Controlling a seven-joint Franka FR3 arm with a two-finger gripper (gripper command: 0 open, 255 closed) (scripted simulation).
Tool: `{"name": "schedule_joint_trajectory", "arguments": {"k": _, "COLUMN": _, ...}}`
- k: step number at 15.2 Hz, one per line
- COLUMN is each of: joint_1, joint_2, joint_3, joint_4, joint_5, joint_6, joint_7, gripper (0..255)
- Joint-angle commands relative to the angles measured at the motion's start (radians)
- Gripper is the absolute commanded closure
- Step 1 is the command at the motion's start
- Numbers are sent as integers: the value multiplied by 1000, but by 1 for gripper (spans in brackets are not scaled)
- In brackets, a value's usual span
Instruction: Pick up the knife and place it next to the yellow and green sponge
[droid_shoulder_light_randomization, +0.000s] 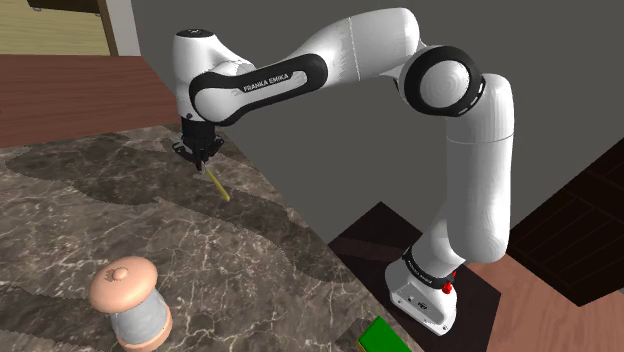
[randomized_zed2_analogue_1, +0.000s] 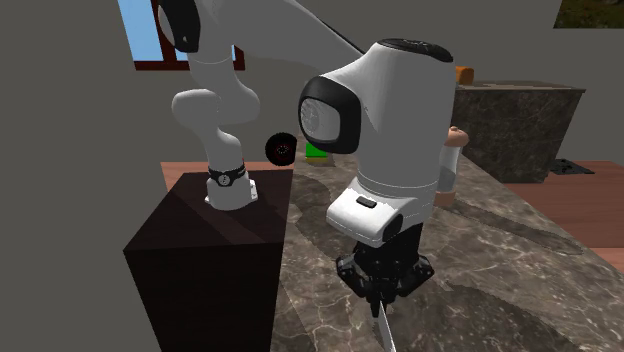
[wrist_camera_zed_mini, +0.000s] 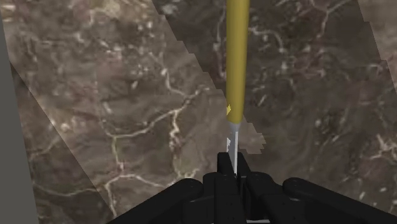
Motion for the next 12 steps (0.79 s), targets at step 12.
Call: {"name": "schedule_joint_trajectory", "arguments": {"k": 12, "joint_1": -4, "joint_2": -55, "joint_3": 13, "joint_4": 67, "joint_5": 23, "joint_6": -119, "joint_7": -16, "gripper": 255}}
